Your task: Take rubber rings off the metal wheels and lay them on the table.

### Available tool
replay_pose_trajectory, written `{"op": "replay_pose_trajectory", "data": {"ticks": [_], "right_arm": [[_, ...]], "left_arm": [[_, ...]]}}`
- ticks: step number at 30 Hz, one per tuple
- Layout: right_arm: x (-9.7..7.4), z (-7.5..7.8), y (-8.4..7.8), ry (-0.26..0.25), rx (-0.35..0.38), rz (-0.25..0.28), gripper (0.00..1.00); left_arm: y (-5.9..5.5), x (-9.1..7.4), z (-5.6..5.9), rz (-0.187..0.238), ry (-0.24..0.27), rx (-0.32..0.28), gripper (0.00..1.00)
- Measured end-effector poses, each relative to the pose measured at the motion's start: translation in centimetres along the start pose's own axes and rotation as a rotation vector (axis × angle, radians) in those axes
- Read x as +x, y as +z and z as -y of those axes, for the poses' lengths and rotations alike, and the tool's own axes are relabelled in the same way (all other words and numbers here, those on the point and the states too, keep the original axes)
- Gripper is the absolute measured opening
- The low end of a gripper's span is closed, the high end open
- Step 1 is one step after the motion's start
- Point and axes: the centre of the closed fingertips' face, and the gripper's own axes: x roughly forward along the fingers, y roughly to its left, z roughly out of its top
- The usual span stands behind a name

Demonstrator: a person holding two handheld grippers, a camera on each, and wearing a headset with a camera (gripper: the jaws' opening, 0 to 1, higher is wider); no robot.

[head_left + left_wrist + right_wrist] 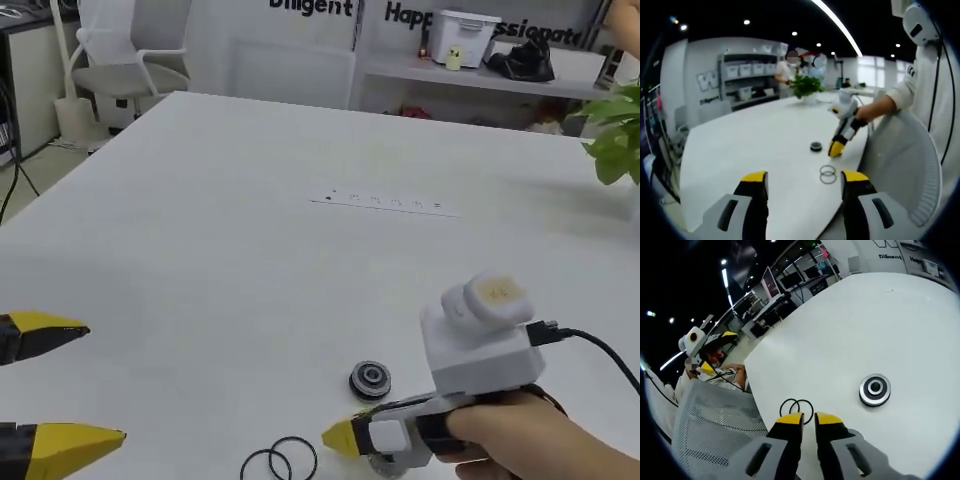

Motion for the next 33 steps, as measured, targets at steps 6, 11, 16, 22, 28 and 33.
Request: {"op": "replay_pose_trajectory", "data": {"ticks": [6, 11, 16, 22, 28, 33], "right_arm": [[-1.7, 1.4, 1.9, -0.025, 0.013, 0.081, 0.11], [-3.4, 2.9, 3.5, -0.046, 0.035, 0.160, 0.12], [-4.7, 4.0, 4.2, -0.061, 0.047, 0.200, 0.14], [-6.1, 3.9, 5.5, -0.052, 0.069, 0.262, 0.17], [-7.9, 3.7, 6.0, -0.024, 0.011, 0.271, 0.21], [-9.4, 5.4, 5.0, -0.057, -0.055, 0.243, 0.21]], "left_arm": [[0.4, 0.6, -0.1, -0.006, -0.007, 0.006, 0.60], [1.2, 1.4, -0.1, 0.000, -0.023, 0.017, 0.60], [2.3, 2.4, -0.1, 0.005, -0.040, 0.029, 0.60], [3.8, 3.6, 0.1, 0.015, -0.061, 0.048, 0.60], [5.4, 5.1, 0.1, 0.034, -0.068, 0.054, 0.60], [6.9, 6.7, 0.3, 0.050, -0.080, 0.064, 0.59]]}}
